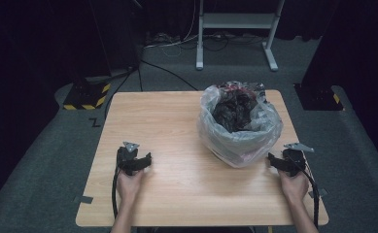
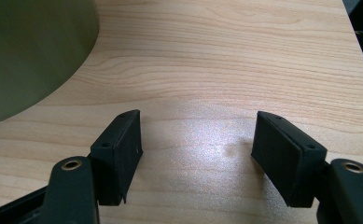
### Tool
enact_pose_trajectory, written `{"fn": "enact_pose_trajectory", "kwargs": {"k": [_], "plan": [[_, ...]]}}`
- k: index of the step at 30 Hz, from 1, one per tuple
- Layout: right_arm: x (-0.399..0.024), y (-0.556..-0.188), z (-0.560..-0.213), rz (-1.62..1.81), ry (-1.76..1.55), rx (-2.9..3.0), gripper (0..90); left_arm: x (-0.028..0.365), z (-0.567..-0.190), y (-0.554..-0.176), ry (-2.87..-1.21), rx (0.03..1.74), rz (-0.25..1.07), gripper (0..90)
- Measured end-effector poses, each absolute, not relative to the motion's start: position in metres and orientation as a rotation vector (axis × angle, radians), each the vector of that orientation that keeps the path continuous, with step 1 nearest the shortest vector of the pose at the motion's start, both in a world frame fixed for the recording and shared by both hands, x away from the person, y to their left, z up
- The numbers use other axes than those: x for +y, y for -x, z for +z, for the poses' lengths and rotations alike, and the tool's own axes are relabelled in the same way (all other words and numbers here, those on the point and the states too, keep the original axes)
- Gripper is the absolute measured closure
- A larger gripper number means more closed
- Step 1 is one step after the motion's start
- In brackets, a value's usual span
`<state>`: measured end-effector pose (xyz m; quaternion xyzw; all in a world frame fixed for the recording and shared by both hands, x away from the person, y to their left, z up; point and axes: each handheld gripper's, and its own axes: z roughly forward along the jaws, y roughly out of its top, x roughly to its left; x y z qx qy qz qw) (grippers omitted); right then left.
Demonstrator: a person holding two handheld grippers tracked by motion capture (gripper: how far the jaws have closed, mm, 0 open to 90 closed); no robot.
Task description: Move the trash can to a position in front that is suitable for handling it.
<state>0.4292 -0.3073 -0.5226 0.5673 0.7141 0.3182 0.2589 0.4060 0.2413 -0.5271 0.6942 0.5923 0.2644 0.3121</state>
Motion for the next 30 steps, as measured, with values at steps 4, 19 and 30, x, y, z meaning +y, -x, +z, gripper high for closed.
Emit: {"fn": "enact_pose_trajectory", "kwargs": {"k": [4,19,30], "plan": [[-0.307,-0.431,-0.523,0.856,-1.548,1.929,29.1,0.241,-0.527,-0.406,-1.831,1.562,0.697,28.0],[-0.315,-0.441,-0.52,0.904,-1.624,1.918,27.8,0.219,-0.524,-0.431,-1.796,1.562,0.594,24.1],[-0.312,-0.453,-0.516,0.962,-1.685,1.897,29.1,0.174,-0.515,-0.466,-1.777,1.507,0.479,22.5]]}}
